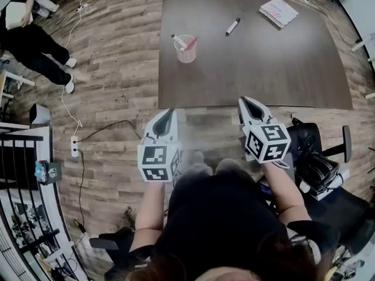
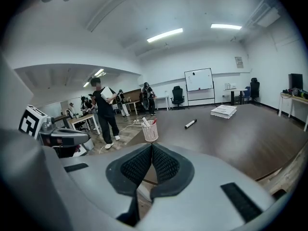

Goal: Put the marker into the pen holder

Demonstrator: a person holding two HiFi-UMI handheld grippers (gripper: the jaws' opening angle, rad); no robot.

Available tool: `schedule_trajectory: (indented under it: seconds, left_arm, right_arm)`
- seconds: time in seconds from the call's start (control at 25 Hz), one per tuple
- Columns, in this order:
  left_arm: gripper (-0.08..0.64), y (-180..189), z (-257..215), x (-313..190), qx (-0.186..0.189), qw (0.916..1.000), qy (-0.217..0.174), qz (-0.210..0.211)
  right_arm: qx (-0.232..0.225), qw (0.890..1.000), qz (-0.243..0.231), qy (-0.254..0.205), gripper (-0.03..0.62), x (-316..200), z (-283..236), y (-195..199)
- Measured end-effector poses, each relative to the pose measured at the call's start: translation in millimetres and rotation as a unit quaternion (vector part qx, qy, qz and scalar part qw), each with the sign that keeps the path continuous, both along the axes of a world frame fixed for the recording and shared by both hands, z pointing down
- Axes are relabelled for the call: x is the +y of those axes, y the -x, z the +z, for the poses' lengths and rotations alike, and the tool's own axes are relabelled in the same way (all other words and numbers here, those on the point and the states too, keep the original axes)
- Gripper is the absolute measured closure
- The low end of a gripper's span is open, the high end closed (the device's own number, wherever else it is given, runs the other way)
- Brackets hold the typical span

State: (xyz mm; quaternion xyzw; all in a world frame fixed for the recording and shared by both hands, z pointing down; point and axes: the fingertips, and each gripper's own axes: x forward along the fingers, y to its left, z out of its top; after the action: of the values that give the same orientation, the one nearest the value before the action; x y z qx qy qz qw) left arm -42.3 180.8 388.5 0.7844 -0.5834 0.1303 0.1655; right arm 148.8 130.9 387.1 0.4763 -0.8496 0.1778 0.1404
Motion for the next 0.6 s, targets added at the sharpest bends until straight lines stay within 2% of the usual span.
schedule_trajectory:
  seconds: [0.28, 0.6]
  left_arm:
    - [0.532, 17, 10, -29, 0.007, 0.9999, 0.005, -0.015]
    - [0.532, 28, 15, -106, 0.011, 0.9992, 0.000, -0.039]
  right_arm:
    - [0.011, 1.000, 0.011, 0.005, 0.572, -48, 8, 10]
    - [-0.015, 1.000, 0.000, 0.022, 0.572, -144, 25, 33]
